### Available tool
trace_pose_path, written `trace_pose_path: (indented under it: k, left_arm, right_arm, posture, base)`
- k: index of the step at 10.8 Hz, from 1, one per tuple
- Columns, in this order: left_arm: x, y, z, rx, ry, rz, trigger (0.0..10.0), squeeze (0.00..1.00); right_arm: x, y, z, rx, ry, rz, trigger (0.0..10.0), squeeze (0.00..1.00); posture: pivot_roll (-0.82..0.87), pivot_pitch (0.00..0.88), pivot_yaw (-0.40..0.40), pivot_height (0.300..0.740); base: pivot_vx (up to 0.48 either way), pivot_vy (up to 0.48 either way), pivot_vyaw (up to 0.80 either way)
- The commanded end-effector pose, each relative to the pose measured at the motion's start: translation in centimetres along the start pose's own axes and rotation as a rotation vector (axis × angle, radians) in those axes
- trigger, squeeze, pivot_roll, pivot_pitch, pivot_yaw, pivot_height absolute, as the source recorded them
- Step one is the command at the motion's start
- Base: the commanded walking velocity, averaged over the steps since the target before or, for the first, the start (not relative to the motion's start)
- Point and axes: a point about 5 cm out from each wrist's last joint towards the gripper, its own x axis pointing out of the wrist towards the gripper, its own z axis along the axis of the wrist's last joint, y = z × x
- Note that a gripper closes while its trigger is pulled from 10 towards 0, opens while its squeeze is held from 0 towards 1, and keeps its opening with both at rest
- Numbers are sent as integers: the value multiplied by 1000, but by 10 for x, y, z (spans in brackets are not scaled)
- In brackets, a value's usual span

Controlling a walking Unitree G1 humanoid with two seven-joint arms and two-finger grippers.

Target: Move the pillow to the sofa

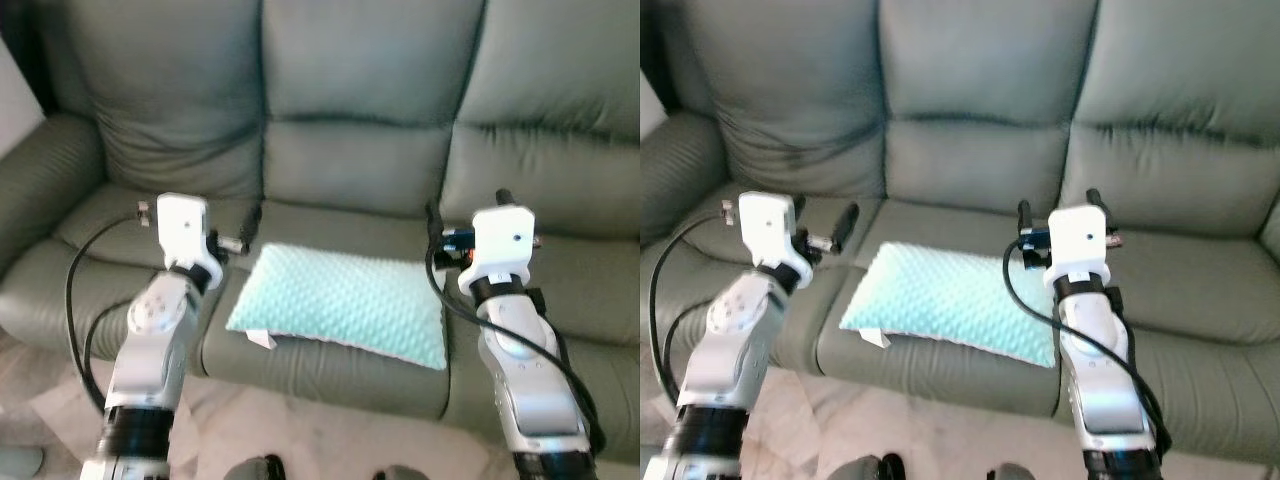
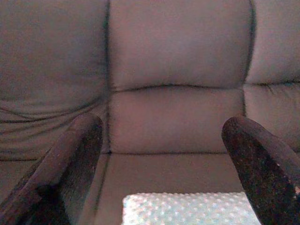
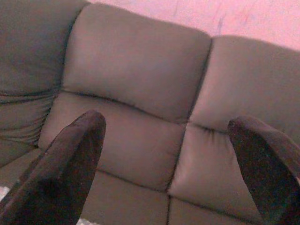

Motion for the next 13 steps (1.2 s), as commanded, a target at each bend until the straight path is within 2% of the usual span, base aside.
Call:
trace_pose_path:
  k: [1, 2, 3, 4, 5, 6, 7, 9, 13]
  left_arm:
    - [-5, 10, 1, 40, -4, 74, 10000, 0]
    - [-13, 17, -4, 10, 30, 104, 10000, 0]
    - [-14, 18, -6, 29, 42, 101, 10000, 0]
    - [-11, 22, -10, 27, 80, 156, 10000, 0]
    - [-4, 14, -5, 8, 56, 130, 10000, 0]
    - [0, 6, -3, -3, 46, 98, 10000, 0]
    - [0, 2, -2, 25, 39, 85, 10000, 0]
    - [-1, 5, -2, 41, 42, 122, 10000, 0]
    - [-5, 15, -3, 95, 56, 200, 10000, 0]
  right_arm:
    - [-4, 3, 3, -10, -2, -13, 10000, 0]
    - [-8, -2, -1, 25, 29, -100, 10000, 0]
    - [-10, -4, -4, 36, 45, -136, 10000, 0]
    - [-14, -11, -5, 29, 68, -203, 10000, 0]
    - [-17, -19, -7, 31, 92, -247, 10000, 0]
    - [-17, -23, -9, 26, 97, -252, 10000, 0]
    - [-17, -25, -10, 24, 104, -260, 10000, 0]
    - [-15, -25, -10, 12, 113, -260, 10000, 0]
    - [-11, -13, -9, 33, 114, -211, 10000, 0]
  posture:
    - [-163, 32, 50, 740]
    - [-154, 33, 43, 740]
    - [-153, 35, 41, 740]
    - [-158, 42, 36, 740]
    - [-168, 43, 35, 740]
    - [-174, 48, 38, 740]
    - [-174, 51, 38, 740]
    - [-163, 63, 34, 740]
    - [-149, 76, 27, 740]
  base:
    - [0, 0, 0]
    - [0, 0, 0]
    - [0, 0, 0]
    - [0, 0, 0]
    - [0, 0, 563]
    - [0, 0, 800]
    - [0, 0, 800]
    - [0, 0, 800]
    - [0, 0, 800]
